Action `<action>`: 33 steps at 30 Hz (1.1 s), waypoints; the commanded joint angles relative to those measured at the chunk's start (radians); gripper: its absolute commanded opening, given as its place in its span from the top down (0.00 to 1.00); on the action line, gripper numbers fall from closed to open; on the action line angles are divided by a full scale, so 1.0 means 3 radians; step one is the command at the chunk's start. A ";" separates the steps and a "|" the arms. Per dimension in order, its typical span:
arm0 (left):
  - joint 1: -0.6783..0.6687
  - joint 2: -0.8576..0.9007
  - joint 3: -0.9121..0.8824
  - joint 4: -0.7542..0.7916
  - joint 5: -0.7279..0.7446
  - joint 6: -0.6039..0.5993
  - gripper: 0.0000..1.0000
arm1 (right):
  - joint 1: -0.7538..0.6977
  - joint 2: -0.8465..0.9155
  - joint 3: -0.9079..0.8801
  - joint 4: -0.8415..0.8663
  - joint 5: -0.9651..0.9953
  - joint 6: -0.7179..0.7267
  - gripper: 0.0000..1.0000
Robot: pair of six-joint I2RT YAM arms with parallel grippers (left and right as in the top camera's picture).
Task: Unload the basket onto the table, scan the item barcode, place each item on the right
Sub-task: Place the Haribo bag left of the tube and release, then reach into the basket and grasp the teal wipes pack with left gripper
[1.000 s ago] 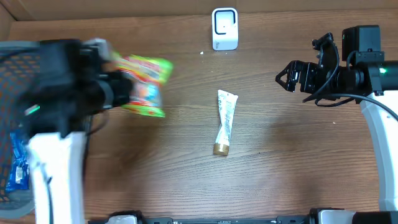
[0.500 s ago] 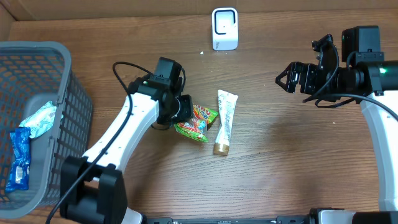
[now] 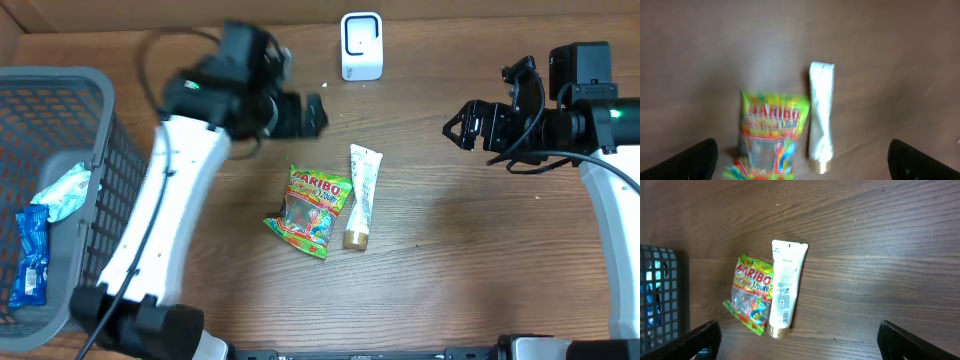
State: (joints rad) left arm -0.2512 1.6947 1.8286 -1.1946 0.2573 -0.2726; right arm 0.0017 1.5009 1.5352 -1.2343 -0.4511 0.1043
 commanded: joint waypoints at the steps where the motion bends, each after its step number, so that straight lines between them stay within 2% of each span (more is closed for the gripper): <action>1: 0.0205 -0.0083 0.0755 -0.0242 0.0094 0.0492 0.00 | 0.0017 -0.0020 0.0075 0.0008 0.0017 -0.0001 0.00; 2: 0.0253 -0.0084 0.0924 -0.0362 0.0067 0.0755 0.00 | 0.0017 -0.0020 0.0075 0.0009 0.0017 -0.0001 0.00; 4: 0.0381 -0.0097 0.1193 -0.0546 -0.0146 0.0743 0.03 | 0.0017 -0.0020 0.0075 -0.0003 0.0017 -0.0001 0.00; 6: 0.0563 -0.0122 0.1423 -0.0729 -0.0449 0.0454 0.02 | 0.0017 -0.0020 0.0074 -0.0023 0.0017 -0.0001 0.00; 8: 0.0988 -0.0210 0.1659 -0.1058 -0.1025 -0.0141 0.00 | 0.0017 -0.0020 0.0072 -0.0032 0.0018 -0.0001 0.00; 10: 0.1409 -0.0304 0.1678 -0.1302 -0.1348 -0.0532 0.00 | 0.0017 -0.0020 0.0072 -0.0032 0.0018 -0.0001 0.00; 13: 0.2051 -0.0326 0.1670 -0.1527 -0.1559 -0.0757 0.00 | 0.0017 -0.0020 0.0072 -0.0031 0.0018 -0.0001 0.00; 15: 0.2316 -0.0320 0.1630 -0.1532 -0.1558 -0.0782 0.01 | 0.0017 -0.0020 0.0072 -0.0029 0.0018 -0.0004 0.00; 23: 0.2937 -0.0319 0.1115 -0.1319 -0.1569 -0.1181 0.00 | 0.0017 -0.0020 0.0072 -0.0031 0.0018 -0.0003 0.00; 30: 0.3017 -0.0319 0.0023 -0.0605 -0.1563 -0.1269 0.00 | 0.0017 -0.0020 0.0072 -0.0043 0.0018 -0.0003 0.00; 33: 0.3017 -0.0319 -0.0607 -0.0069 -0.1565 -0.1259 0.00 | 0.0017 -0.0020 0.0072 -0.0066 0.0018 -0.0003 0.00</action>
State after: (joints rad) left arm 0.6498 1.6051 1.7660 -1.2915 -0.1989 -0.6296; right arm 0.0017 1.5009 1.5352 -1.2526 -0.4450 0.1043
